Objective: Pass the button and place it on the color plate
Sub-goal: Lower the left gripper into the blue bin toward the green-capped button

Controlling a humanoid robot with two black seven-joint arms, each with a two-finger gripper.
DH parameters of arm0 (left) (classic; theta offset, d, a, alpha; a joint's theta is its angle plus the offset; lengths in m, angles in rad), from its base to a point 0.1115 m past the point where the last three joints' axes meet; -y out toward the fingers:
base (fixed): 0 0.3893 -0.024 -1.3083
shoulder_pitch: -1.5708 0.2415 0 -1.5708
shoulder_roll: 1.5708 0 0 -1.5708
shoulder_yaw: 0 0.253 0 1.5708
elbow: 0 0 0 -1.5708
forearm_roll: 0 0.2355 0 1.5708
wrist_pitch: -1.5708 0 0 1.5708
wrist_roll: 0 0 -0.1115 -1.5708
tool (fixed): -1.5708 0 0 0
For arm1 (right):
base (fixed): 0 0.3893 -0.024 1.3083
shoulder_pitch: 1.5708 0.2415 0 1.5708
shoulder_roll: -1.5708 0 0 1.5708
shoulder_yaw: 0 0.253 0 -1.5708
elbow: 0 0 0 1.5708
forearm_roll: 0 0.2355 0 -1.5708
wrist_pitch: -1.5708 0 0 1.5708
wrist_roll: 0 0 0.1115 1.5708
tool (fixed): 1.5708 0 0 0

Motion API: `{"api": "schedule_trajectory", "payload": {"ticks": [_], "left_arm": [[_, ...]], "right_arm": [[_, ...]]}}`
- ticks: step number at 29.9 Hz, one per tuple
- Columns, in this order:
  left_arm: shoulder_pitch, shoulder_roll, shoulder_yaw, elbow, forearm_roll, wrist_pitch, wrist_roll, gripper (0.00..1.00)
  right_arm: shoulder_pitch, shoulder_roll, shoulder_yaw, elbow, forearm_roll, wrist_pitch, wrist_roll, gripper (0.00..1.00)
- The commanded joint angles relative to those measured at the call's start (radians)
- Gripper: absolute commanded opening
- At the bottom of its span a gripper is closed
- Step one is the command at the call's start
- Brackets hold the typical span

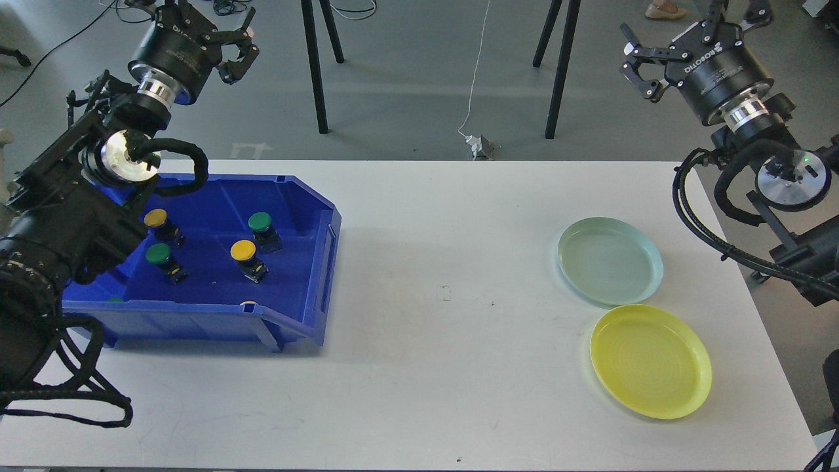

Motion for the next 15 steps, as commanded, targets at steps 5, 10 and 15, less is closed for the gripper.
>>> {"api": "schedule_trajectory", "payload": {"ticks": [5,10,15], "left_arm": [[0.001,-0.007,0.002,-0.012,-0.001,0.001,0.003,1.00],[0.008,0.014,0.029,-0.092,0.013,0.006,0.011,1.00],[0.025,0.212,0.154,-0.374,0.169,0.061,0.001,0.99]], "right_arm": [[0.008,0.013,0.024,-0.037,-0.001,-0.001,-0.007,1.00],[0.014,0.014,0.025,-0.026,-0.001,0.003,-0.001,1.00],[0.017,0.008,0.025,-0.021,-0.001,0.002,0.002,1.00]]}}
